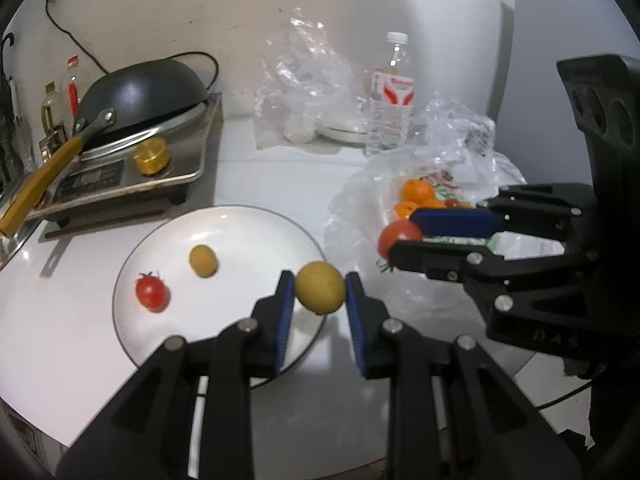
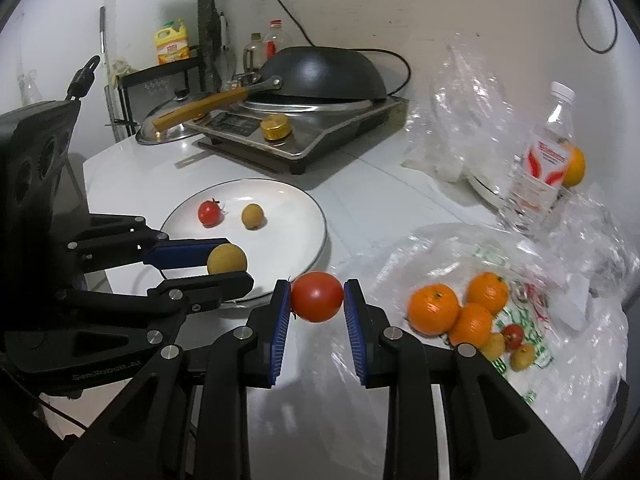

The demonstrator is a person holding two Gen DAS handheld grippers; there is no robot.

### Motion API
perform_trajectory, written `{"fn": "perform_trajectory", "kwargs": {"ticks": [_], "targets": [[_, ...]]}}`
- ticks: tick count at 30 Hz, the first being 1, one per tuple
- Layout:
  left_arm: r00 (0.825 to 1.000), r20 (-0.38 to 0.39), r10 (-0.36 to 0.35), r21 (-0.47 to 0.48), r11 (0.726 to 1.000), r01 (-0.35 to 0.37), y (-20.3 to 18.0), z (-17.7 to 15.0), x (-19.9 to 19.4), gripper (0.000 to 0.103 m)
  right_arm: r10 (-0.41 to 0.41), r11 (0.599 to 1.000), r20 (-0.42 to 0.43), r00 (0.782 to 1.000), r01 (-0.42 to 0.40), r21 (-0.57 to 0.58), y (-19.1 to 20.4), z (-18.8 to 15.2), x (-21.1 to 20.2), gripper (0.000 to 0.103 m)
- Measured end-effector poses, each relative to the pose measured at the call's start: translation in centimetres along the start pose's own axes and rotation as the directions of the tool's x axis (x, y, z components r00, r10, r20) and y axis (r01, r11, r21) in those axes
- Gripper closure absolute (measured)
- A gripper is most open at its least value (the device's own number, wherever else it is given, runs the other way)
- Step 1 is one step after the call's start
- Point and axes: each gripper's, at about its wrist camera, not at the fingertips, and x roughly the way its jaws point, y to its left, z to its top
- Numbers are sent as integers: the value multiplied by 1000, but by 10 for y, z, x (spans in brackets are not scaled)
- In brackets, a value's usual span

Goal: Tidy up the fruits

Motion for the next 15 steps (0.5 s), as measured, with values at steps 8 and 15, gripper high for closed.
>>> {"fn": "perform_trajectory", "kwargs": {"ticks": [8, 15], "targets": [[1000, -1, 19, -20, 1000, -19, 21, -4, -1, 77, 23, 1000, -11, 1000, -23, -20, 13, 9, 15, 74], [999, -7, 44, -40, 998, -44, 43, -11, -2, 77, 38, 999, -22, 999, -39, -38, 26, 16, 27, 74]]}}
